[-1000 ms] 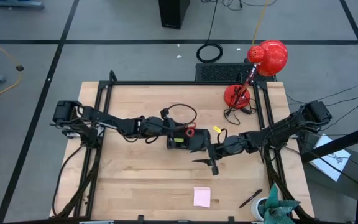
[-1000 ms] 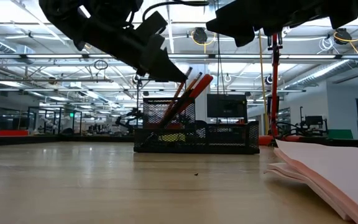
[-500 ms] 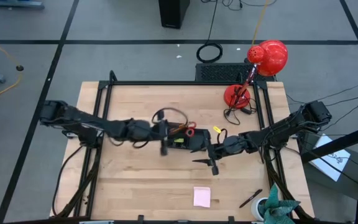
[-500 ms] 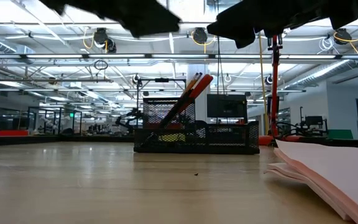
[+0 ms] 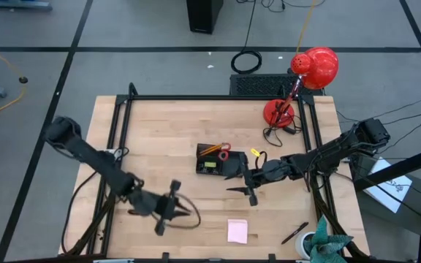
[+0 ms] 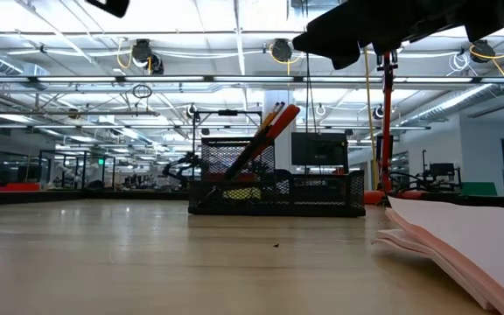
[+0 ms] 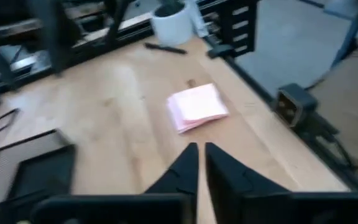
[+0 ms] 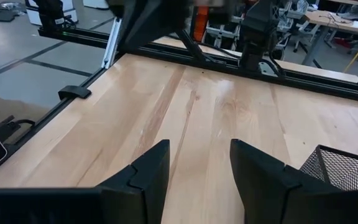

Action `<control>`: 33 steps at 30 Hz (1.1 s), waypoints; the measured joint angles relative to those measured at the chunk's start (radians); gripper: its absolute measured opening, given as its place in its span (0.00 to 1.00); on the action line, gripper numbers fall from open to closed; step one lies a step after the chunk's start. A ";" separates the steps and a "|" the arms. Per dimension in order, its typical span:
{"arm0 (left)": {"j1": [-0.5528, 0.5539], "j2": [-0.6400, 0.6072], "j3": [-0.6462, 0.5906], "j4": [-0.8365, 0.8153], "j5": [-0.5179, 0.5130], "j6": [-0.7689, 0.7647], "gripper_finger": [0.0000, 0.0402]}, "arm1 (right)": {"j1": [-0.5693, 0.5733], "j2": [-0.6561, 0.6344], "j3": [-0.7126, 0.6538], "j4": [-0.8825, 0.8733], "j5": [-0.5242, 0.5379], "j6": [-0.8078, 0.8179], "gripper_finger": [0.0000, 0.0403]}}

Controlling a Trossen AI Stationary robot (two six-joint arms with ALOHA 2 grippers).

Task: Pick and place office supplies into organizer
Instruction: Put the black pen into the black desk organizer

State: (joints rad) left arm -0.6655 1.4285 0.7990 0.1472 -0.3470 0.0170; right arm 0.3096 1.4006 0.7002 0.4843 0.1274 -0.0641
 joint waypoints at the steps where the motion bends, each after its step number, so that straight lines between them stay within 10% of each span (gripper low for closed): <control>1: -0.014 0.026 0.000 0.028 -0.005 0.002 0.05 | 0.001 0.000 0.000 -0.005 -0.001 0.005 0.40; 14: -0.017 0.338 -0.001 0.245 -0.019 -0.020 0.02 | 0.168 -0.163 0.001 -0.284 0.119 0.043 0.40; 33: 0.090 0.345 -0.001 0.274 0.033 -0.025 0.03 | 0.458 -0.107 0.031 -0.422 0.184 0.234 0.40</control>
State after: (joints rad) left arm -0.5757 1.7737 0.7982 0.4213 -0.3138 -0.0078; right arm 0.7680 1.2938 0.7311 0.0624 0.3112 0.1698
